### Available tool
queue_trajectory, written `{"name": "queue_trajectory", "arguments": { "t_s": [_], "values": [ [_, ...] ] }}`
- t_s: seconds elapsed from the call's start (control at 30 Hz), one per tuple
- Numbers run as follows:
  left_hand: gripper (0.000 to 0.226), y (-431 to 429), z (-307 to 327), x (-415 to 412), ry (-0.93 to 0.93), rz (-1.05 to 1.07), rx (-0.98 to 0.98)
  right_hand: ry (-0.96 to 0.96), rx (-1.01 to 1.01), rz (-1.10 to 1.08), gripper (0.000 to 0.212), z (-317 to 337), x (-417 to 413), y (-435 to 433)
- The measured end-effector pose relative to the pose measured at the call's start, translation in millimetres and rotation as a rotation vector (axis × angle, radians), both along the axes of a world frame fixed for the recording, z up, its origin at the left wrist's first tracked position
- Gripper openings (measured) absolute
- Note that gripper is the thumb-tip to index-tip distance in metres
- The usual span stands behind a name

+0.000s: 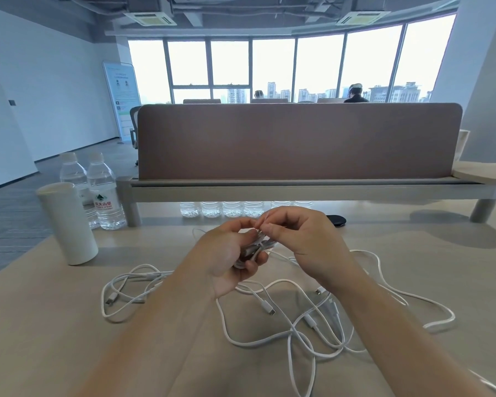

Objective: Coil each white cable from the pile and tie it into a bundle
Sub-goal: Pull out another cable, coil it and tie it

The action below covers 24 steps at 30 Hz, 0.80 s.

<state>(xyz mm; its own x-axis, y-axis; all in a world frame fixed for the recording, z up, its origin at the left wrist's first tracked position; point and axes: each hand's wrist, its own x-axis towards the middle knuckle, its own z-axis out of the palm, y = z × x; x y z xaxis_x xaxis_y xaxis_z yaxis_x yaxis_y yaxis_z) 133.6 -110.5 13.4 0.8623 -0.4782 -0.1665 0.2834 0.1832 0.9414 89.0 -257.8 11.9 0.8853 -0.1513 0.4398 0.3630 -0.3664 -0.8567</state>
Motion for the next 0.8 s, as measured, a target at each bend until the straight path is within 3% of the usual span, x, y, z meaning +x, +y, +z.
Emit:
{"name": "queue_trajectory", "arguments": {
  "t_s": [0.27, 0.63, 0.8],
  "values": [
    [0.028, -2.5, -0.7, -2.2, -0.076, 0.087, 0.059, -0.014, 0.006, -0.018, 0.011, -3.2, 0.8, 0.8],
    [0.015, -1.7, 1.3, -5.0, -0.069, 0.073, 0.070, -0.012, -0.030, -0.016, 0.012, -3.5, 0.8, 0.3],
    [0.011, 3.4, 6.9, -4.4, -0.078, 0.093, 0.067, -0.036, -0.116, -0.137, 0.017, -4.9, 3.2, 2.5]
  ]
}}
